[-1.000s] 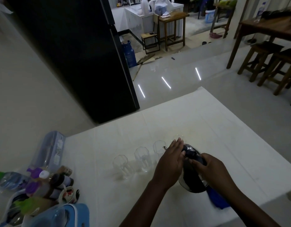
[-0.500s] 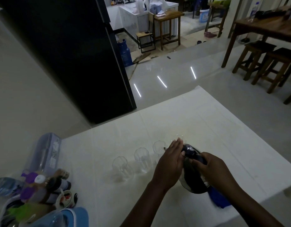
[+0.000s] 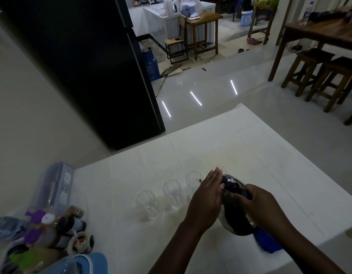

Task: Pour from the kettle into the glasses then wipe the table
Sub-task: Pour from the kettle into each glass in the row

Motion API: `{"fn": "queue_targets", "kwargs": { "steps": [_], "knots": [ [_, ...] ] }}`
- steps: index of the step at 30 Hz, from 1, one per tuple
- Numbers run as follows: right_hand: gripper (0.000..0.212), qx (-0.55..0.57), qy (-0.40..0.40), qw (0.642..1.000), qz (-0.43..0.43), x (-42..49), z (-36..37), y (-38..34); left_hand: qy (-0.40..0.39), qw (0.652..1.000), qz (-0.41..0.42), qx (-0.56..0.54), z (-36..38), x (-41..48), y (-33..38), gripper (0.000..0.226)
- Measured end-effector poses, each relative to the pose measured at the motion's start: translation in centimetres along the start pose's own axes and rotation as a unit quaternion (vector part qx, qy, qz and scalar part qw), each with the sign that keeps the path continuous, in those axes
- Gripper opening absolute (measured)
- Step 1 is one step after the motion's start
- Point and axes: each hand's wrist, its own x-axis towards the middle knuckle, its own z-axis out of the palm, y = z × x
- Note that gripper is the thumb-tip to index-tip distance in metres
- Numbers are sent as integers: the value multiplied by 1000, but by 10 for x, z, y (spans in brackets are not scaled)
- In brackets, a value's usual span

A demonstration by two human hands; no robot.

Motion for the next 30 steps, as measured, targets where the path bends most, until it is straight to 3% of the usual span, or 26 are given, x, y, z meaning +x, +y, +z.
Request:
{"fn": "queue_targets", "kwargs": {
  "steps": [3, 9, 19, 30],
  "knots": [
    [10, -9, -2, 1000, 6, 1, 0, 2, -1, 1000, -1, 0, 0, 0, 0, 50],
    [19, -20, -4, 1000, 8, 2, 1, 2, 0, 1000, 1, 2, 1, 1, -2, 64],
    [23, -28, -5, 1000, 13, 4, 0, -2, 4, 1000, 3, 14, -2, 2, -1, 63],
    [9, -24, -18, 1000, 4, 4, -5, -6, 10, 1000, 5, 3, -2, 2, -1, 59]
  ]
}}
